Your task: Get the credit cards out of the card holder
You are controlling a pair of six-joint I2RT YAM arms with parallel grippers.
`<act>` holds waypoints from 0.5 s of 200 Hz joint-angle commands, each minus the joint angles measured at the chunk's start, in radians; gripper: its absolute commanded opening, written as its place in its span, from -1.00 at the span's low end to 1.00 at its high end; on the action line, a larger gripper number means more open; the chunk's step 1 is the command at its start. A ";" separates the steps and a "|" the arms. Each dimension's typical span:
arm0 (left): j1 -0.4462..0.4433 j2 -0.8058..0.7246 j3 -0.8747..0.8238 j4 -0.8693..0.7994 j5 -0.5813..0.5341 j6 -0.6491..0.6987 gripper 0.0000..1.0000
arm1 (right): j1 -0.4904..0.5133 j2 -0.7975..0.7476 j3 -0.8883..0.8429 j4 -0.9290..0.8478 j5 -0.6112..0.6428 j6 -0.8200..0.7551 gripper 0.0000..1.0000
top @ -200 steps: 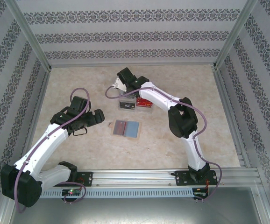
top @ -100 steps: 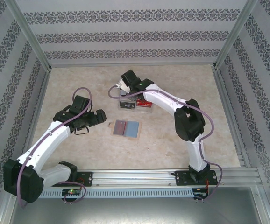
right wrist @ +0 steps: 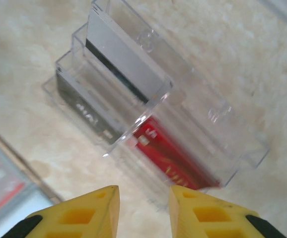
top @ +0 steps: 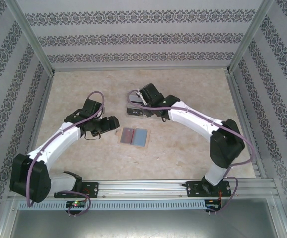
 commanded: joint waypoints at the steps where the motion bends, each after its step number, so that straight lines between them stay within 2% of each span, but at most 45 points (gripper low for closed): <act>1: -0.009 0.048 0.021 0.072 0.084 0.009 0.54 | 0.010 -0.073 -0.100 -0.001 -0.105 0.359 -0.43; 21: -0.038 0.097 0.032 0.093 0.113 0.014 0.41 | 0.020 -0.104 -0.209 0.042 -0.196 0.542 -0.47; 32: -0.060 0.127 0.047 0.086 0.114 0.025 0.35 | 0.035 -0.110 -0.265 0.069 -0.205 0.621 -0.51; 46: -0.081 0.161 0.058 0.083 0.114 0.034 0.15 | 0.050 -0.111 -0.335 0.123 -0.224 0.705 -0.60; 77: -0.107 0.208 0.064 0.092 0.127 0.043 0.15 | 0.066 -0.070 -0.424 0.220 -0.257 0.809 -0.74; 100: -0.118 0.233 0.073 0.086 0.129 0.052 0.13 | 0.065 -0.023 -0.430 0.253 -0.276 0.818 -0.75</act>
